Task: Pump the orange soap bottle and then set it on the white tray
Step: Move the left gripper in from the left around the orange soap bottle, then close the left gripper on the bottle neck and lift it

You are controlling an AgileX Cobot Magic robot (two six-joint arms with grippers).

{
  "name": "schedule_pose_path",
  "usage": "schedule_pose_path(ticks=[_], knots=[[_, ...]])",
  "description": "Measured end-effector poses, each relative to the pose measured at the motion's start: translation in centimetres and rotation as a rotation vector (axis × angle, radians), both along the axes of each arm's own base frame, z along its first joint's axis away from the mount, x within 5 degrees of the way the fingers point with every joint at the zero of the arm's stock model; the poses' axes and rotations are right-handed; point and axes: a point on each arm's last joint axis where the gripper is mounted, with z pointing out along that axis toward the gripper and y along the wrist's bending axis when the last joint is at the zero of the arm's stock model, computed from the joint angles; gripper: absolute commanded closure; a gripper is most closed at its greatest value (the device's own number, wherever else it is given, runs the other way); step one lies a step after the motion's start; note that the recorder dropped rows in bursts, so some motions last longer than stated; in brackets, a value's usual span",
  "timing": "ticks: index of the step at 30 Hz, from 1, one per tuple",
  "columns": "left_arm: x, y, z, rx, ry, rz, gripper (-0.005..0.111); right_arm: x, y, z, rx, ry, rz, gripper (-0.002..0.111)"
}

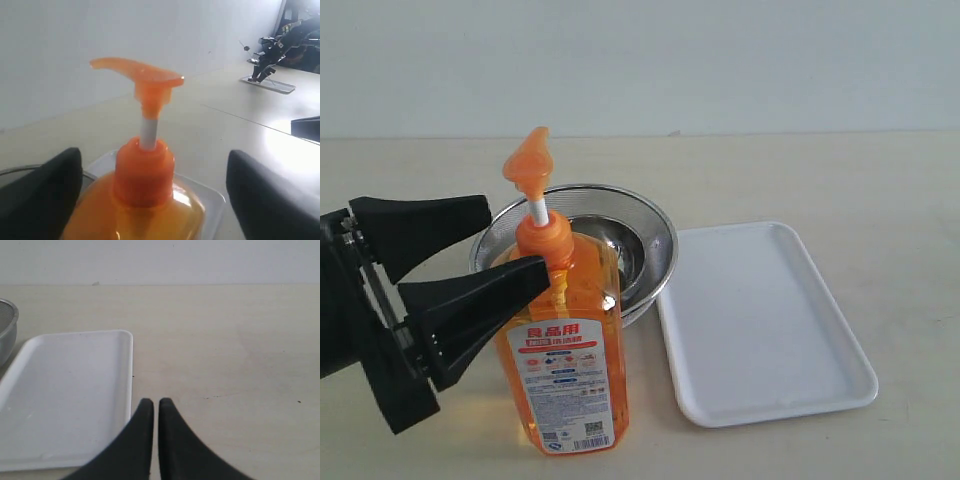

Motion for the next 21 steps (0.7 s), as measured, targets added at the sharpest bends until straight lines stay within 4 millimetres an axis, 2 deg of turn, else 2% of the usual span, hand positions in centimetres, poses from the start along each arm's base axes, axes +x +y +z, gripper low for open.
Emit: schedule_pose_path(ticks=[9, 21], knots=[[2.0, -1.1, -0.4, 0.024, 0.02, -0.007, 0.033, 0.0, 0.0, 0.0, 0.0, 0.0, 0.0, 0.107], [3.6, -2.0, -1.5, 0.043, 0.055, -0.018, 0.033, 0.0, 0.0, 0.0, 0.0, 0.0, 0.0, 0.107]])
